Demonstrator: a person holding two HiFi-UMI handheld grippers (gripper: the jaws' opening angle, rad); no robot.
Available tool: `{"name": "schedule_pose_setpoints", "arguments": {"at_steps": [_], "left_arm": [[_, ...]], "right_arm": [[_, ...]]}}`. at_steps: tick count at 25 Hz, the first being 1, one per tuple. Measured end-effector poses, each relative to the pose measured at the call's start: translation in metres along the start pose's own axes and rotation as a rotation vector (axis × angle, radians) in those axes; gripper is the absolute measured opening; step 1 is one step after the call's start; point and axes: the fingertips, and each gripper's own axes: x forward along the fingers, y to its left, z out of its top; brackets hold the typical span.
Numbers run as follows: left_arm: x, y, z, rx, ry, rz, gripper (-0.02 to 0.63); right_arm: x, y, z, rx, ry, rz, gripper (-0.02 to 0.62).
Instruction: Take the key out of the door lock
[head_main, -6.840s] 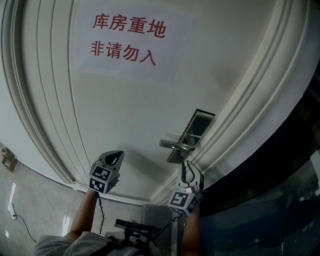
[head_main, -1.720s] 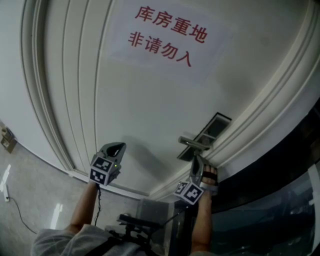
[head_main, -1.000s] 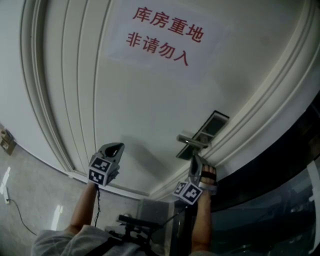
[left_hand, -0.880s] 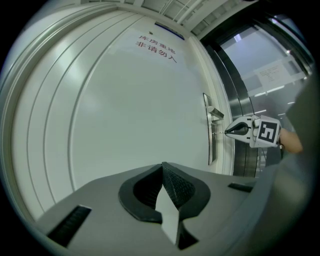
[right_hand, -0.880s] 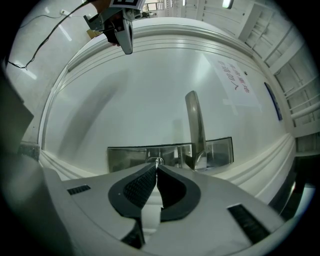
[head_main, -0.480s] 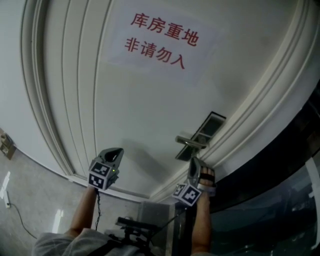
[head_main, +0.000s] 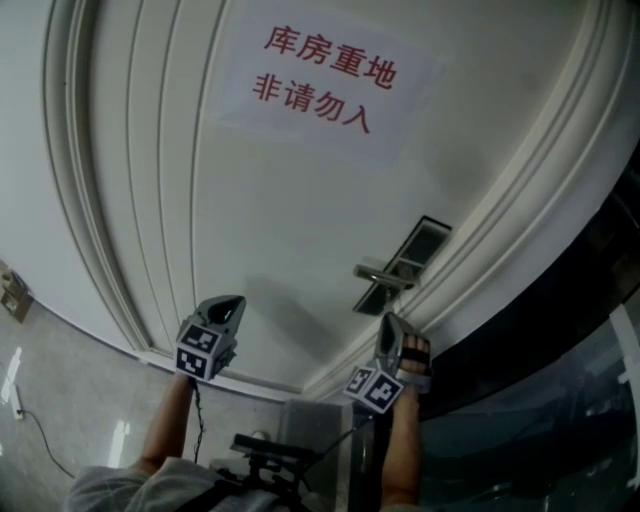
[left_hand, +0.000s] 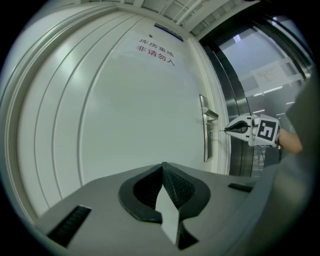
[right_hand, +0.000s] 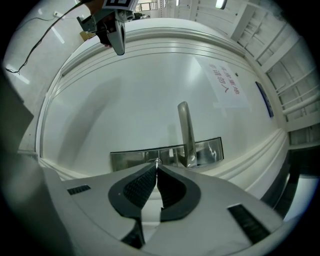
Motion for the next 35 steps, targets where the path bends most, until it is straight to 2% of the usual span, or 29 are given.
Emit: {"name": "schedule_pose_setpoints", "arguments": {"at_steps": [5,7,18,22,26,31,35], "left_arm": [[-0.008,-0.003,0.002,0.008,-0.007,-0.013,0.005],[-0.011,-0.006,0.003,0.012,-0.014,-0.021,0.005],[-0.026,-0.019,0.002,0.035,-0.024,-0.068,0.005],[-0.035,-0.024,0.002,0.04,-0.027,-0.082,0.005],[-0.042,-0.026,0.0,0.049,-0.024,-0.088,0.005],[-0.052,-0.031,-0.001,0.051,-0.027,-0.092,0.005],[-0.061,-0.035,0.001,0.056,-0.035,-0.093,0.005]], "right_arm": [[-0.017,-0.002,0.003,0.065,0.0,-0.013,0.02],[-0.025,-0.004,0.004,0.122,-0.004,-0.027,0.02],[-0.069,-0.013,0.003,0.667,-0.02,-0.041,0.02],[-0.084,0.0,-0.004,0.876,-0.003,-0.015,0.02],[-0.096,0.007,-0.006,1.036,0.007,0.013,0.02],[-0.108,0.012,-0.002,1.16,-0.013,0.045,0.02],[-0.119,0.017,-0.002,1.215,-0.041,0.049,0.02]]}}
